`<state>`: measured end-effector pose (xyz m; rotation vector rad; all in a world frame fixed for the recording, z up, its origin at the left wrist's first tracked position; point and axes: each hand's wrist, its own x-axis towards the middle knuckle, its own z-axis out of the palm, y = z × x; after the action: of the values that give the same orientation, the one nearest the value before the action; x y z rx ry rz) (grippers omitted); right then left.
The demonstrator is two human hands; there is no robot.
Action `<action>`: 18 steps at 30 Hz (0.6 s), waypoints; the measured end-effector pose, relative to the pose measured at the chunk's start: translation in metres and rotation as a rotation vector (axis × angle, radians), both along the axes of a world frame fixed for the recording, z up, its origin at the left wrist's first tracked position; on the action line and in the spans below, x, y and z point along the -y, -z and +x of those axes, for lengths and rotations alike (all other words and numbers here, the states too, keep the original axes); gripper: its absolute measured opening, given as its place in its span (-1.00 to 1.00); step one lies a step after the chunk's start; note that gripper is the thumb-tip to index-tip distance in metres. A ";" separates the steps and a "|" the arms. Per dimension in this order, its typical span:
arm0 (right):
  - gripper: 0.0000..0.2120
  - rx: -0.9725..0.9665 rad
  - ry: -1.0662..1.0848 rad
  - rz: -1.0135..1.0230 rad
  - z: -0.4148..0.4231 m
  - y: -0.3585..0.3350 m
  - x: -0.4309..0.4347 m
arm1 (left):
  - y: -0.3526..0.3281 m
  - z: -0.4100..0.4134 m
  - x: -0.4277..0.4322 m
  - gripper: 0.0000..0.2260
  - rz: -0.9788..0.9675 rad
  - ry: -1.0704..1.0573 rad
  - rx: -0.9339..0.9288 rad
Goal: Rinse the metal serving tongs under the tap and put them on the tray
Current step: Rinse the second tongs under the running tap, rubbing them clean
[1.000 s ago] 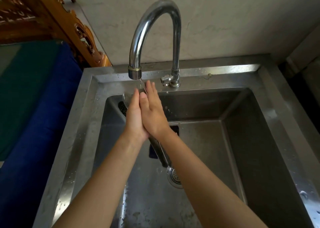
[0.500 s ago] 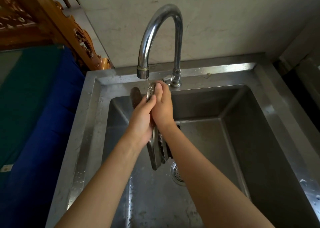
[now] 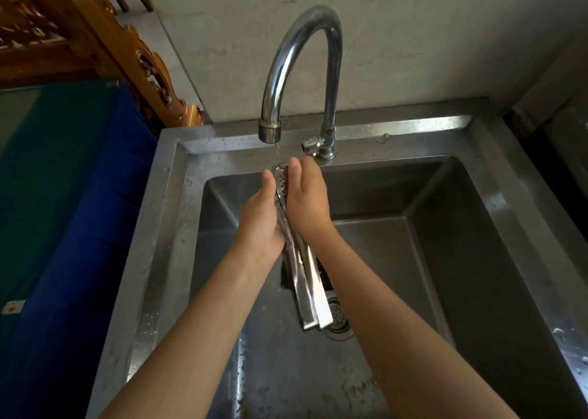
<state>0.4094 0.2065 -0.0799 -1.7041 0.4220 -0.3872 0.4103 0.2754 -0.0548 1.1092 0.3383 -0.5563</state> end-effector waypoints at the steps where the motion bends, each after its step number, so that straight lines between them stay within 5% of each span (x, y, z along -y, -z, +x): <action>1: -0.76 -0.009 0.012 -0.025 0.001 -0.001 0.002 | 0.000 -0.004 0.000 -0.64 -0.055 0.045 -0.017; 7: -0.70 -0.023 0.096 0.058 0.008 -0.010 0.008 | 0.001 -0.004 0.002 -0.80 -0.110 0.067 0.145; 10: -0.60 -0.033 -0.052 0.298 0.003 -0.013 0.012 | 0.004 0.002 0.001 -0.88 -0.027 -0.034 0.186; 15: -0.79 0.114 -0.348 0.440 -0.020 0.002 0.021 | 0.007 0.015 0.004 -0.88 0.041 -0.122 0.065; 18: -0.81 0.154 -0.233 0.488 -0.026 0.007 0.019 | 0.006 0.014 0.010 -0.83 0.081 -0.101 0.069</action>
<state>0.3834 0.1871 -0.0870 -1.2202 0.1810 -0.2192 0.4241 0.2650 -0.0612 1.1802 0.3570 -0.4170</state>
